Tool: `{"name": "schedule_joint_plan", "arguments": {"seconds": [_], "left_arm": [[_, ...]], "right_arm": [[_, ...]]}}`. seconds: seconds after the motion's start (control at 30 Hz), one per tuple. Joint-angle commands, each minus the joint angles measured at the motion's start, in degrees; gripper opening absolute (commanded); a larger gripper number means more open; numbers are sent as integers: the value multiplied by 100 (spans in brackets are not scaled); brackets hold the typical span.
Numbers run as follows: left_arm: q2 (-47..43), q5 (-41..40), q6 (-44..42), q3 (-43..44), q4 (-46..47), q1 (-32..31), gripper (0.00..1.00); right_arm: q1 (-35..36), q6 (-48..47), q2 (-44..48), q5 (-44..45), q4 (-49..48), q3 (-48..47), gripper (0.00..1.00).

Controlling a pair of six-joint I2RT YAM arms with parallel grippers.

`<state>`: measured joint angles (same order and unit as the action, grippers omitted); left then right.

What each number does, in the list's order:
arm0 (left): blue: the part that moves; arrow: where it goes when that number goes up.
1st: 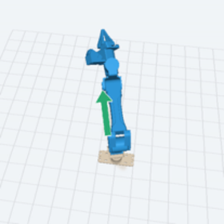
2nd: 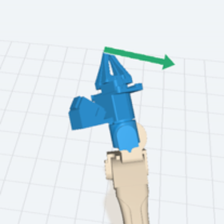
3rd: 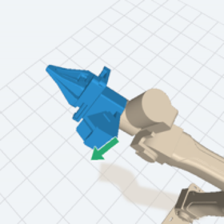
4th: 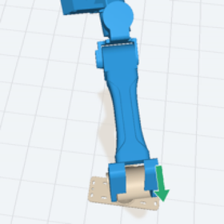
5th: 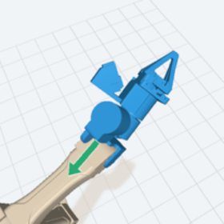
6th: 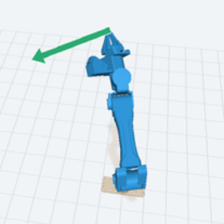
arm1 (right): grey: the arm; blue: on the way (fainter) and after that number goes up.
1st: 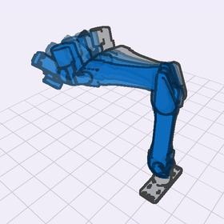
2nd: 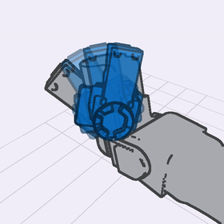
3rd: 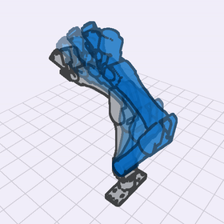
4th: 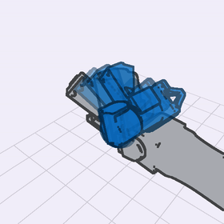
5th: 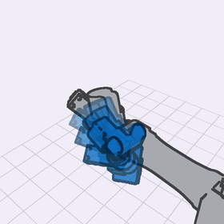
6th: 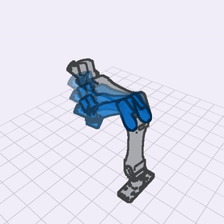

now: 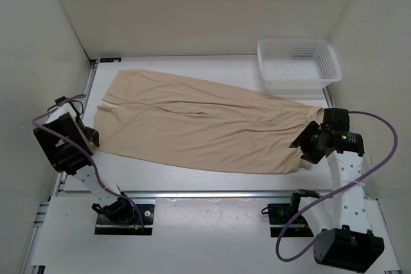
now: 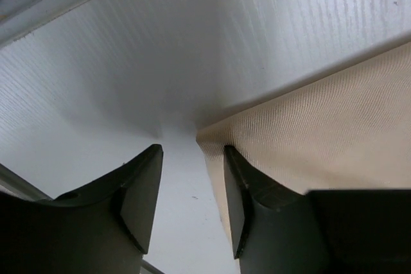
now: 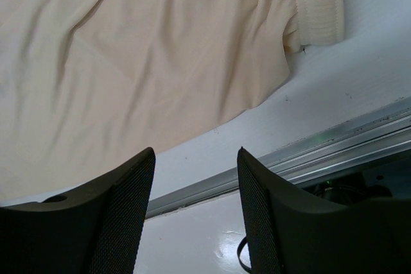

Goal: Fold and stack the trousers
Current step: Fold the trousers

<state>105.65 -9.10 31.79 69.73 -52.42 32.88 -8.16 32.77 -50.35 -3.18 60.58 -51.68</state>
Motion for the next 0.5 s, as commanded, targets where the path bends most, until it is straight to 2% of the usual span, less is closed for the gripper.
{"name": "schedule_joint_plan", "arguments": {"seconds": [0.0,0.1,0.2,0.3,0.47], "left_arm": [[-124,57,-5,119,57,51,53],[192,452,-155,242,162,51,31],[325,603,-217,303,162,51,25],[378,603,-217,304,162,51,12],[-34,603,-270,304,162,51,10]], "right_arm": [[25,10,60,-25,103,-149,59],[78,10,60,-25,103,-202,59],[78,10,60,-25,156,-254,59],[78,10,60,-25,156,-255,59],[78,10,166,-25,156,-114,59]]}}
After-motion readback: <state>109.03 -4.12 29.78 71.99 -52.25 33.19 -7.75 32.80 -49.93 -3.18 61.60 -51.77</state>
